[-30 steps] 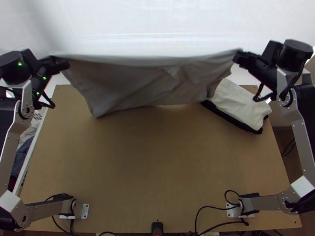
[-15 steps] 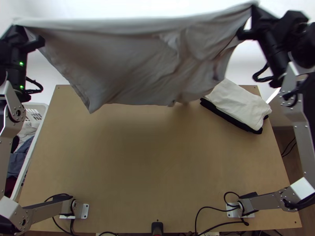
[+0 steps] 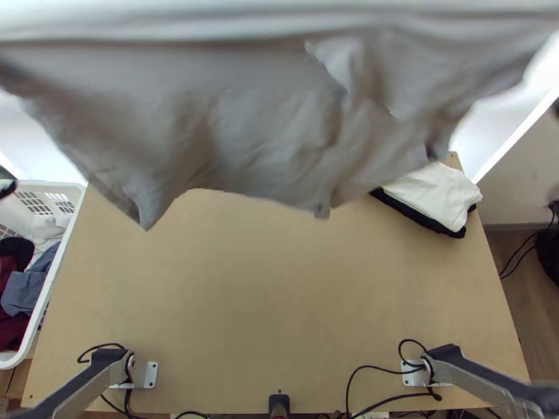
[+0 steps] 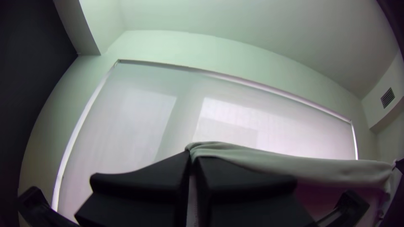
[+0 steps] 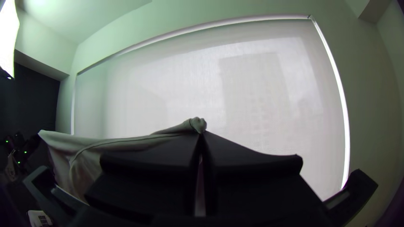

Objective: Fold the t-shirt

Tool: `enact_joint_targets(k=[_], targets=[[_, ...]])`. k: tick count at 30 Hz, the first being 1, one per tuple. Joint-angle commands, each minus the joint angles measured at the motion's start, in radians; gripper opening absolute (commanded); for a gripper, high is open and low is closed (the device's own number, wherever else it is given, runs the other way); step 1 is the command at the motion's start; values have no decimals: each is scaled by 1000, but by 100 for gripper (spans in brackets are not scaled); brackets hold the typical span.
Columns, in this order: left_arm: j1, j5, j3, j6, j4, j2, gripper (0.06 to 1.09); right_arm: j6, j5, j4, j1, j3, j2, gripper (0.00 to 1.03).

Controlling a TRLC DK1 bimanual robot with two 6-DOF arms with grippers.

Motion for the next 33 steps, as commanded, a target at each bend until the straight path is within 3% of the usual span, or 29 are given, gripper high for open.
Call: enact_joint_targets(k=[1,6,12,17,24,28,33], targets=[[18,-60,-72,1,-36,-160,9,28,42,-116,3,-18,-161,3],[22,-58,-134,-43,-270,-331,9,130,44,-440,-21,58,-236,3],[24,-58,-186,-46,-370,-411,10,128,42,-549,-17,55,-257,3],[22,-57,-269,-128,-474,-471,9,180,42,-547,26,-61,-274,3],[13,6,-609,-215,-585,-612,9,306,41,-398,88,-581,-423,3],[11,52,-807,-230,-566,-637,9,358,-8,-289,81,-851,-464,3],[4,117,-953,-249,-497,-595,9,377,-57,-165,87,-1018,-440,3]])
